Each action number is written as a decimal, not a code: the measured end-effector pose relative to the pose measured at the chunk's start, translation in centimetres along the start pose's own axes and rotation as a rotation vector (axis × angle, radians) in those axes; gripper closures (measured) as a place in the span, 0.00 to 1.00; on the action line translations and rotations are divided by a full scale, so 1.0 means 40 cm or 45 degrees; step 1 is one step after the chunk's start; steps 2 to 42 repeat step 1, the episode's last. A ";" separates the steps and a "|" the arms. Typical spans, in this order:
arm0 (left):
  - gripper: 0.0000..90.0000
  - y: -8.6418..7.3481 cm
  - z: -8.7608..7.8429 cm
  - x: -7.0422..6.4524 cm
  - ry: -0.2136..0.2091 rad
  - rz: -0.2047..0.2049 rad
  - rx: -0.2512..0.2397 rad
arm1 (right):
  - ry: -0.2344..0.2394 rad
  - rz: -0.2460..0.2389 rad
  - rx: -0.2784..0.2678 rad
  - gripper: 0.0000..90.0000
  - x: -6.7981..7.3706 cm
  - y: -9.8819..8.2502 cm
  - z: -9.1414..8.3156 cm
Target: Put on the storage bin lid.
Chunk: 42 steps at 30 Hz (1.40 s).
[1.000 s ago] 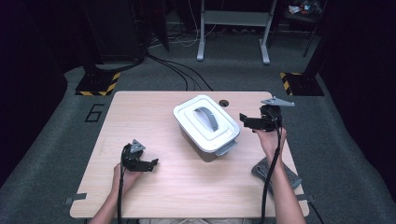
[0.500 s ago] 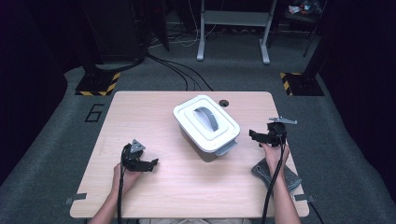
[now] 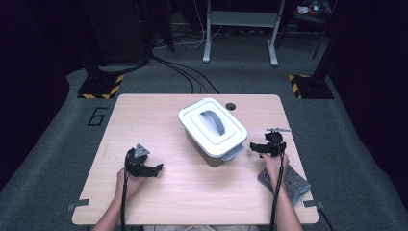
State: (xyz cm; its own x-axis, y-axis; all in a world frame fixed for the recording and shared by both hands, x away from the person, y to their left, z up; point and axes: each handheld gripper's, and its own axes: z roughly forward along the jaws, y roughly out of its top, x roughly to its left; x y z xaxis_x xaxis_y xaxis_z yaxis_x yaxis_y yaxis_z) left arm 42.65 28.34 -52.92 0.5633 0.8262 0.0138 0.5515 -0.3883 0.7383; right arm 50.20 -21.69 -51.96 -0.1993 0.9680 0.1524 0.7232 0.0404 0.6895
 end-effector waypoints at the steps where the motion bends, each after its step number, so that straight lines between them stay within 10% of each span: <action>1: 0.13 0.000 0.000 0.000 0.000 0.000 0.000 | -0.016 -0.023 -0.002 0.03 0.004 -0.003 0.001; 42: 0.13 0.000 0.000 0.000 0.000 0.000 0.000 | -0.016 -0.023 -0.002 0.03 0.004 -0.003 0.001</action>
